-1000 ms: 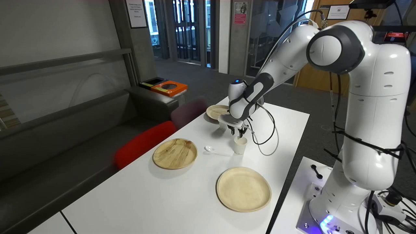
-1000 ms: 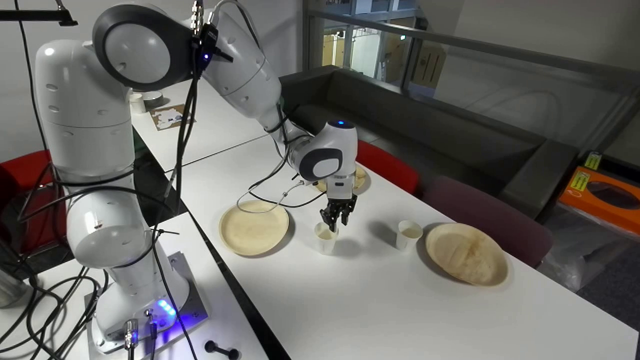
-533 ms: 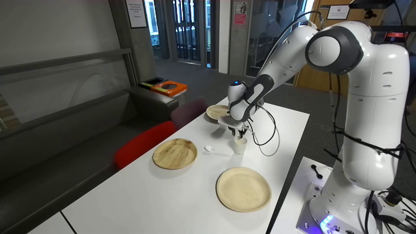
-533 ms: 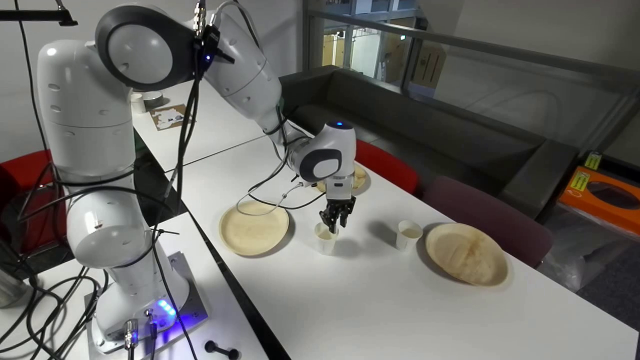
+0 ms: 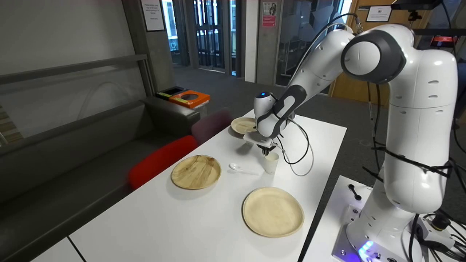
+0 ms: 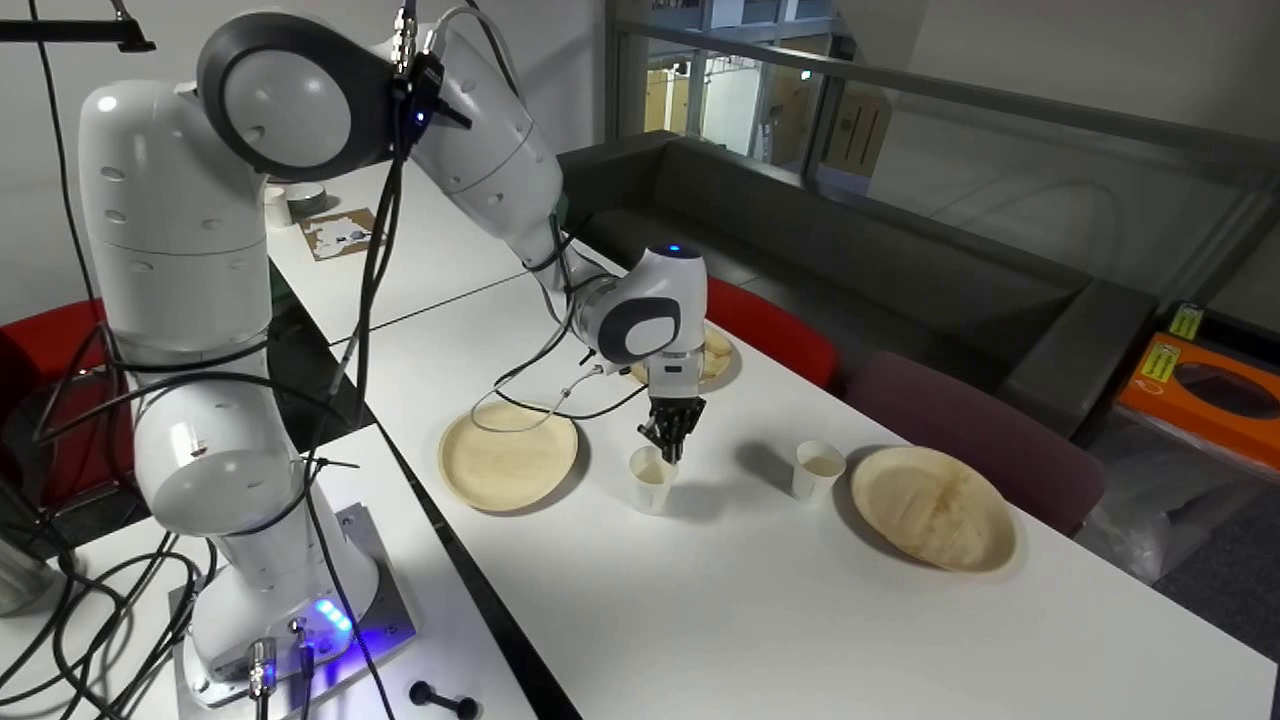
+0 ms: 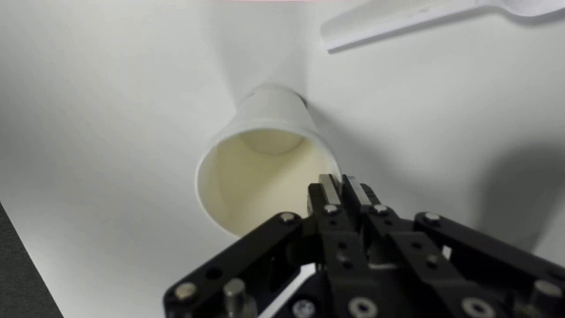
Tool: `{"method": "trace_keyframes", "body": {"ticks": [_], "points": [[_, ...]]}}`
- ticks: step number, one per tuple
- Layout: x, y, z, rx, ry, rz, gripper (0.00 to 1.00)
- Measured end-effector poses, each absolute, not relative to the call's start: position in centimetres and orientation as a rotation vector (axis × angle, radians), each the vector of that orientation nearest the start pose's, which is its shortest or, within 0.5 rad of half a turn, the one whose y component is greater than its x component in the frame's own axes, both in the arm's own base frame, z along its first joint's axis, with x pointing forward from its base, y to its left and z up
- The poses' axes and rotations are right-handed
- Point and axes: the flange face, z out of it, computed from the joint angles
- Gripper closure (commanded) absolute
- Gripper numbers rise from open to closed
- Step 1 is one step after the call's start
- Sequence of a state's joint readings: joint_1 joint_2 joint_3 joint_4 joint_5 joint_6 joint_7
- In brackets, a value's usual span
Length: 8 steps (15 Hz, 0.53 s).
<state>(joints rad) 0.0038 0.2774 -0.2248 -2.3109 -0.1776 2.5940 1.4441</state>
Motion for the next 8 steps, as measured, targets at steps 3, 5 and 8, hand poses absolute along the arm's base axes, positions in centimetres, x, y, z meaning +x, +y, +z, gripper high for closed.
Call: {"method": "trace_keyframes", "body": {"ticks": [3, 5, 8], "points": [[51.44, -11.41, 22.79, -2.381, 2.226, -0.157, 0.99], [51.44, -11.41, 22.79, -2.382, 2.226, -0.157, 0.99], [51.61, -11.47, 22.99, -2.349, 2.24, -0.192, 0.99]]}}
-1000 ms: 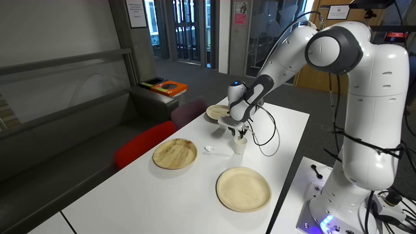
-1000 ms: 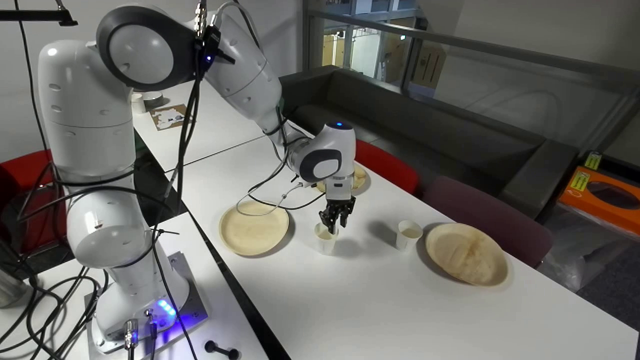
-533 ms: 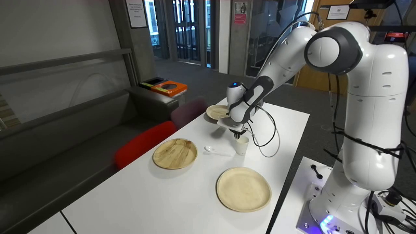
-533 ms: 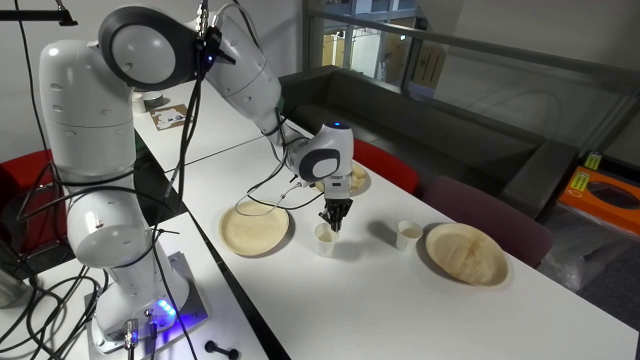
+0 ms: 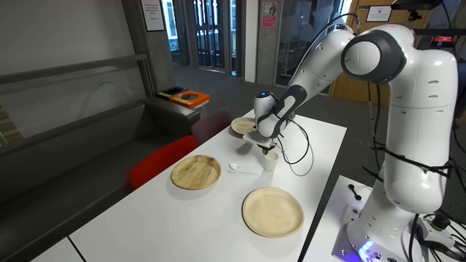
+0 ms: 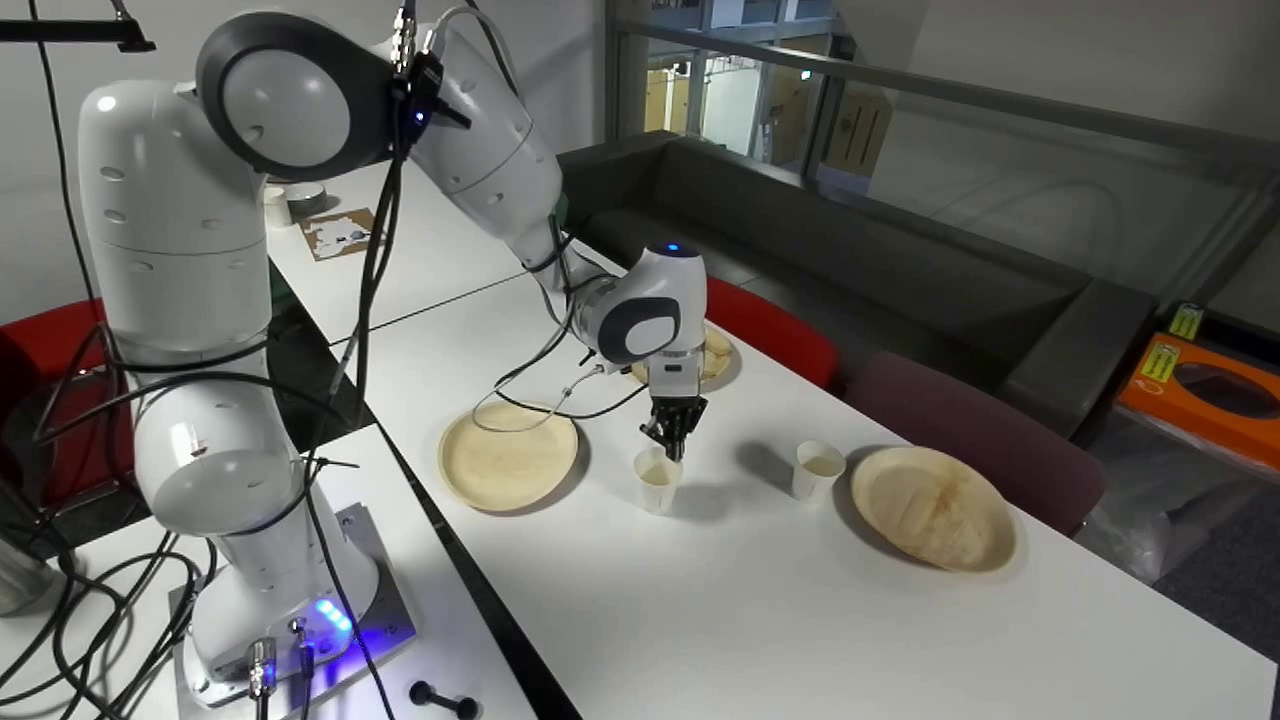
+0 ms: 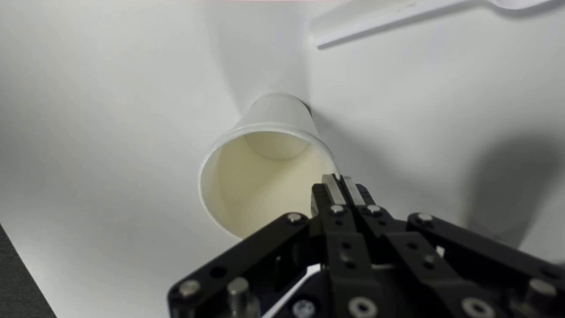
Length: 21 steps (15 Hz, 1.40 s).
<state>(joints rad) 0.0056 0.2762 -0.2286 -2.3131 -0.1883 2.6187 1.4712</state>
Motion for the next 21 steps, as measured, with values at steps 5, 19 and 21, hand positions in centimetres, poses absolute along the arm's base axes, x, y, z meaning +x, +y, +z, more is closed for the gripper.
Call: {"method": "trace_keyframes", "body": {"ticks": [5, 19, 21], "points": [[52.5, -12.6, 24.4, -2.028, 2.297, -0.456, 0.99], [50.8, -8.9, 23.2, -2.319, 1.906, 0.257, 0.99], [50.2, -9.8, 23.4, -2.374, 1.833, 0.42, 0.99]]}}
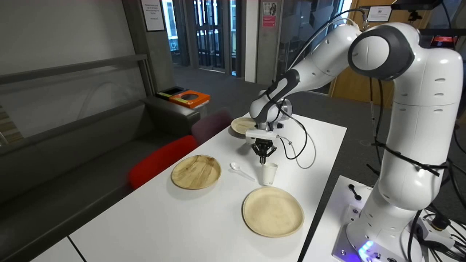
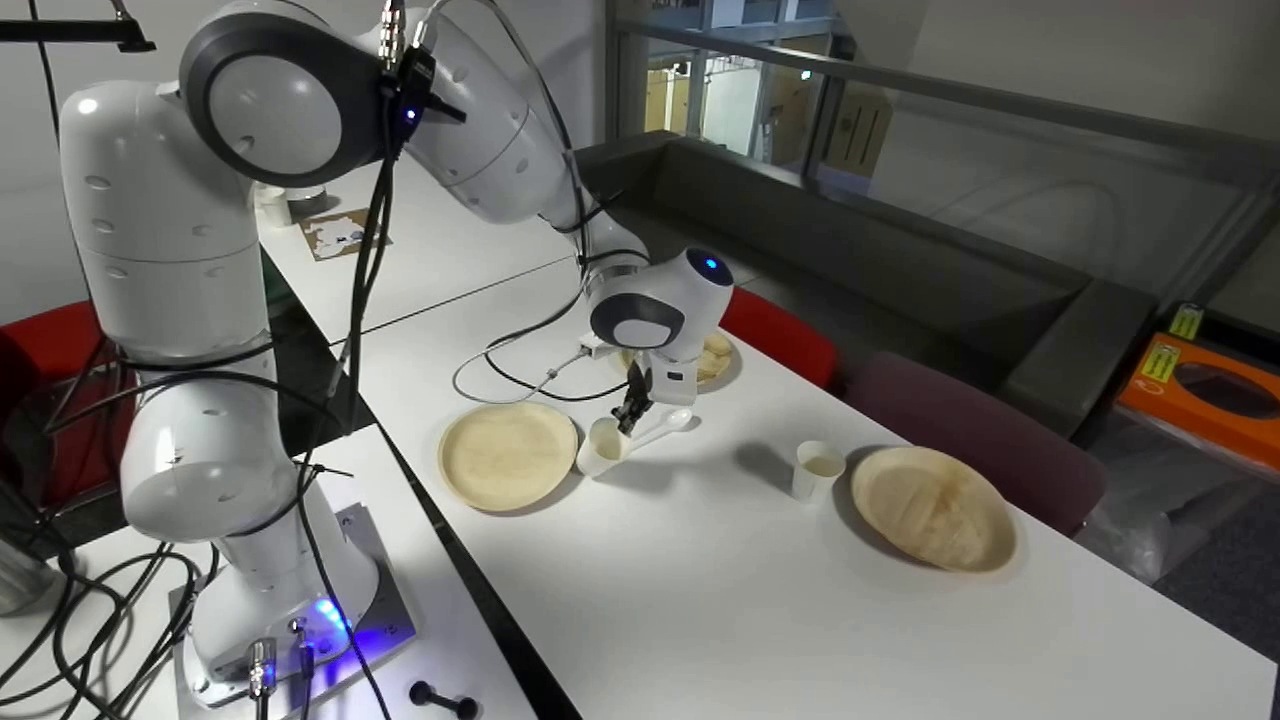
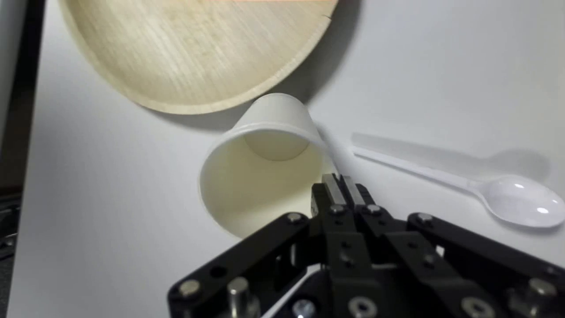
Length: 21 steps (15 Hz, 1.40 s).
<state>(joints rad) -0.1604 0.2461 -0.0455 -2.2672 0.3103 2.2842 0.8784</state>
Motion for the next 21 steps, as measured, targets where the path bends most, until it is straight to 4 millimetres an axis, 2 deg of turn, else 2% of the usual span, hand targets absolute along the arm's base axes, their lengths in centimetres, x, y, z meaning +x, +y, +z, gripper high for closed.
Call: {"method": "trace_keyframes", "body": {"ticks": [2, 5, 9, 10, 13, 16, 18, 21], "points": [[49.8, -10.8, 23.6, -2.401, 1.765, 0.588, 0.99], [49.3, -13.0, 23.3, -2.361, 1.782, 0.843, 0.99], [49.1, -16.5, 21.0, -2.286, 1.829, 1.155, 0.99], [49.3, -17.6, 20.3, -2.267, 1.888, 1.179, 0.99], [50.6, -20.9, 18.2, -2.232, 2.12, 1.132, 0.99], [52.5, -22.6, 16.9, -2.24, 2.31, 0.944, 0.99], [53.8, -22.3, 16.5, -2.254, 2.399, 0.801, 0.99], [55.6, -20.6, 16.6, -2.283, 2.483, 0.555, 0.99]]}}
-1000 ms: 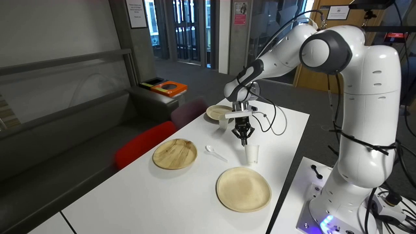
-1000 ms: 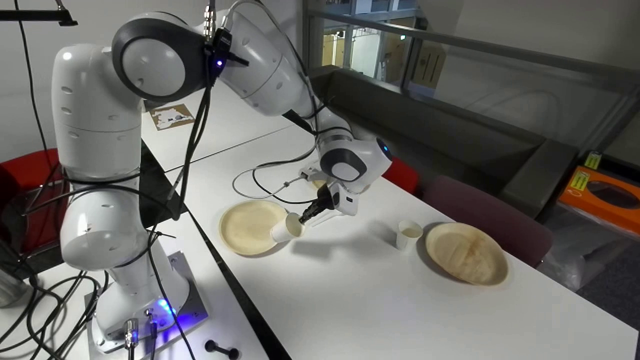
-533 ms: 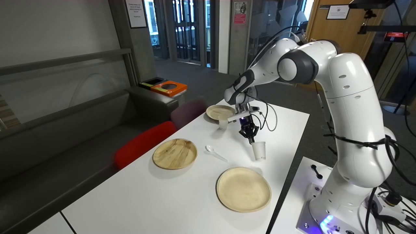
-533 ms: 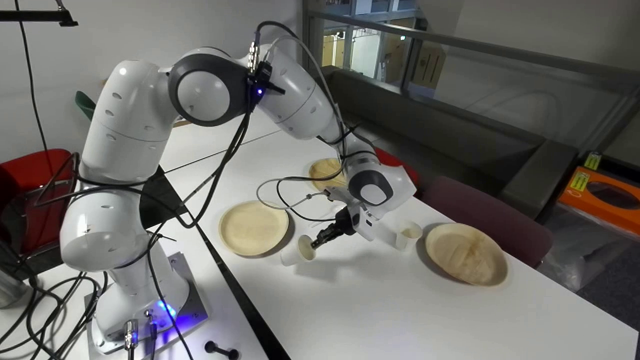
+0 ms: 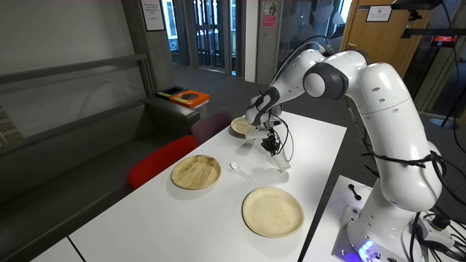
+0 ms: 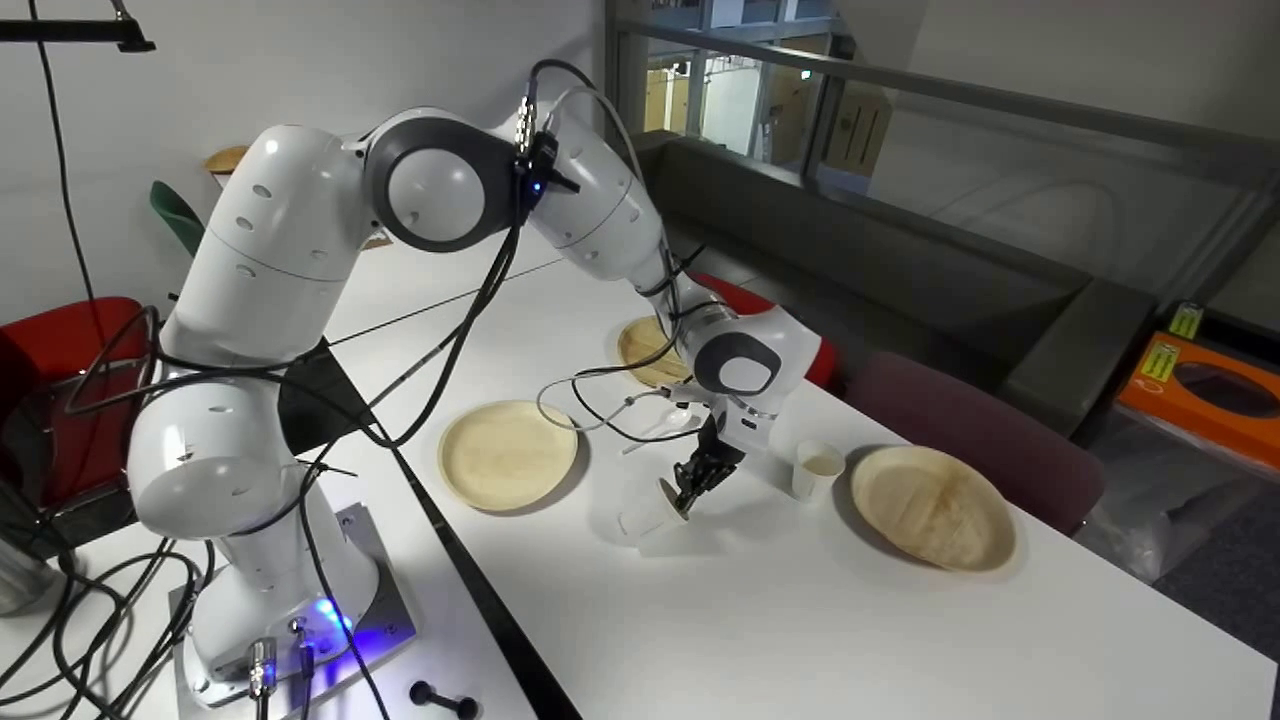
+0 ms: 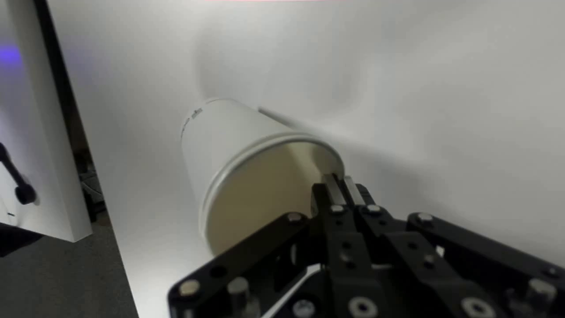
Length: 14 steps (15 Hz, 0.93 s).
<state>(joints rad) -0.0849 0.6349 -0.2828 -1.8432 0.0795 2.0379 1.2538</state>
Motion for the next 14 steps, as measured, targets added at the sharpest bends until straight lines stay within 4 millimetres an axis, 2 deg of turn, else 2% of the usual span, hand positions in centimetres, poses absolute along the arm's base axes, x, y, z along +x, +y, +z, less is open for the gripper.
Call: {"method": "trace_keyframes", "body": {"ticks": [4, 7, 14], "points": [[56.8, -18.0, 17.0, -2.29, 2.503, 0.181, 0.99], [56.6, -16.7, 18.0, -2.25, 2.471, -0.072, 0.99], [53.4, -15.7, 21.9, -1.928, 2.337, -0.506, 0.99]]}}
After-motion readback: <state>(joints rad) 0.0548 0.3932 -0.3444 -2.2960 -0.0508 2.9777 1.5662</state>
